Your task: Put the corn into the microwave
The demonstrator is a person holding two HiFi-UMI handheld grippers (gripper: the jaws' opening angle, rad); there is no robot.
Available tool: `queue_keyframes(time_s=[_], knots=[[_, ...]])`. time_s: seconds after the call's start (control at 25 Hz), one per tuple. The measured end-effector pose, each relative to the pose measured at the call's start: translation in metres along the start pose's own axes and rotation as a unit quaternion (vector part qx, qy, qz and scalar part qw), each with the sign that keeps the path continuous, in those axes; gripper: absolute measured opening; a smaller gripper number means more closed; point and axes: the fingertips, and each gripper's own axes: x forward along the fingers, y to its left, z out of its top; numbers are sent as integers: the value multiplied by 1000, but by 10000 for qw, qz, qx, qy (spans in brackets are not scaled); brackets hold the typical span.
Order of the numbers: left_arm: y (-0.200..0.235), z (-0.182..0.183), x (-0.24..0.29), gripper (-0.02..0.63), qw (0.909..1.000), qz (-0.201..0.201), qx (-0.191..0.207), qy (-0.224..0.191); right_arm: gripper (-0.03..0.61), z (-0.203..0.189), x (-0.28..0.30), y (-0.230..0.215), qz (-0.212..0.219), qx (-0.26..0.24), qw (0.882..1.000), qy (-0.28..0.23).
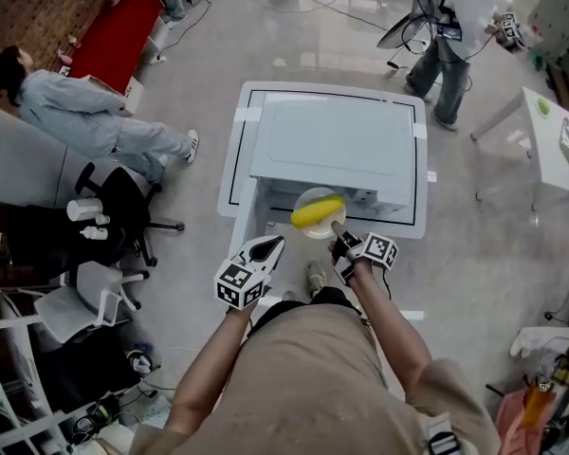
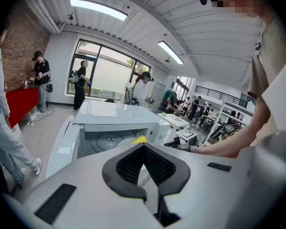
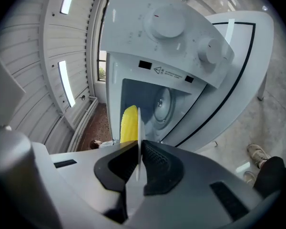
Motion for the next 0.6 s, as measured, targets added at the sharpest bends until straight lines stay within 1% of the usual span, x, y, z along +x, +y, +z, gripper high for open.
queue_keyframes(time_s=[0.16, 0.32, 0.6], knots=[[6, 0, 15, 2, 9999, 129, -39, 23, 26, 9, 11, -19, -117, 8, 9999, 83], [11, -4, 27, 2, 9996, 245, -92, 67, 27, 17, 22, -33, -138, 132, 9998, 58], [19, -10, 41, 2, 9998, 175, 37, 81, 27, 27, 48, -50, -162, 211, 9995, -183]])
